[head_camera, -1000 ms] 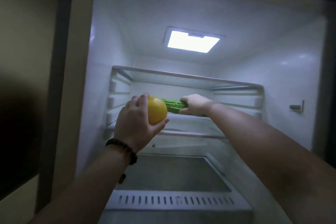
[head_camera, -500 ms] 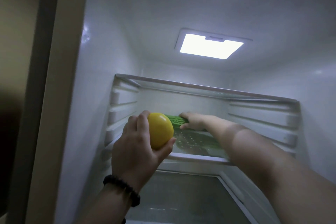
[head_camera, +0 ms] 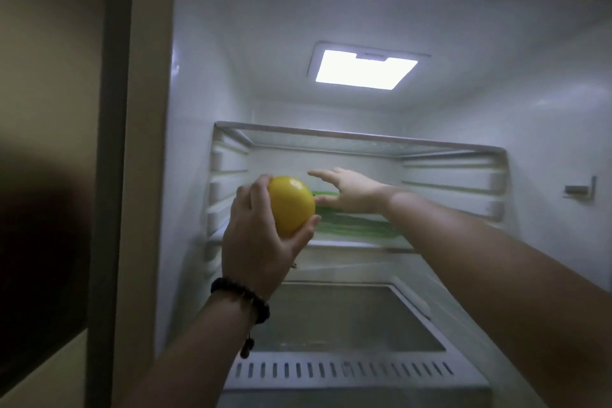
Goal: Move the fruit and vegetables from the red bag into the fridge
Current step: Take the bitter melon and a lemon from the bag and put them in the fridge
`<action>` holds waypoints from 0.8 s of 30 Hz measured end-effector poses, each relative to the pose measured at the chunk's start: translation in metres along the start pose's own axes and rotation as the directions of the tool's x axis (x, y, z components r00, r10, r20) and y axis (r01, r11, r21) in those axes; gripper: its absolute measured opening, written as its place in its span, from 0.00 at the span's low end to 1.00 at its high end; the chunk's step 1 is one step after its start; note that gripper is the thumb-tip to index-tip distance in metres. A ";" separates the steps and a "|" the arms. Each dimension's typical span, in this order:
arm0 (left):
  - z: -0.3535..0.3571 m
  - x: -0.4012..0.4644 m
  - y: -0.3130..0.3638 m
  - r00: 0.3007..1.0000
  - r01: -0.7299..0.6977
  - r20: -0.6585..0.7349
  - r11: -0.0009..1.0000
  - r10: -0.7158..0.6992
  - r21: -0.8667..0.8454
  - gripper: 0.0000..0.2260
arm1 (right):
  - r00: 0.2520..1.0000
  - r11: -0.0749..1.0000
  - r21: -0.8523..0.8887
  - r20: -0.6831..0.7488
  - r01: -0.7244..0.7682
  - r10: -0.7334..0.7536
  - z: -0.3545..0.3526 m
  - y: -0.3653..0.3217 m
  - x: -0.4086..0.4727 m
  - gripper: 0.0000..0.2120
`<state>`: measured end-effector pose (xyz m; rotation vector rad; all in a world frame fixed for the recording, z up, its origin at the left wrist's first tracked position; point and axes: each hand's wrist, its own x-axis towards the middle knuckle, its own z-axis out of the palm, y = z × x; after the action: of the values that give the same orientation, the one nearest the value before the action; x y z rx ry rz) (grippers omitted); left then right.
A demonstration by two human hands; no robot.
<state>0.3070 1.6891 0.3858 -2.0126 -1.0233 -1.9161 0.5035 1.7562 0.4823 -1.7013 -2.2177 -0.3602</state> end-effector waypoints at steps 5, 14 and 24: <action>-0.018 -0.041 0.020 0.999 -0.031 -0.039 0.994 0.027 -0.106 0.36 | 0.968 0.987 0.128 -0.222 -0.093 0.120 0.006 -0.041 -0.066 0.27; -0.033 -0.129 0.012 0.982 0.069 0.181 0.994 -0.054 -0.079 0.35 | 0.559 0.979 0.199 -0.807 -0.041 0.188 0.073 -0.070 -0.189 0.16; 0.016 -0.118 -0.008 0.843 0.369 0.462 0.922 -0.277 -0.119 0.35 | 0.801 0.891 0.134 -0.396 -0.433 0.449 0.191 -0.026 -0.233 0.20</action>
<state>0.3237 1.6630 0.2701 -2.6184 -1.4034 -1.8158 0.5146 1.6175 0.2136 -1.8464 -1.4610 -0.5032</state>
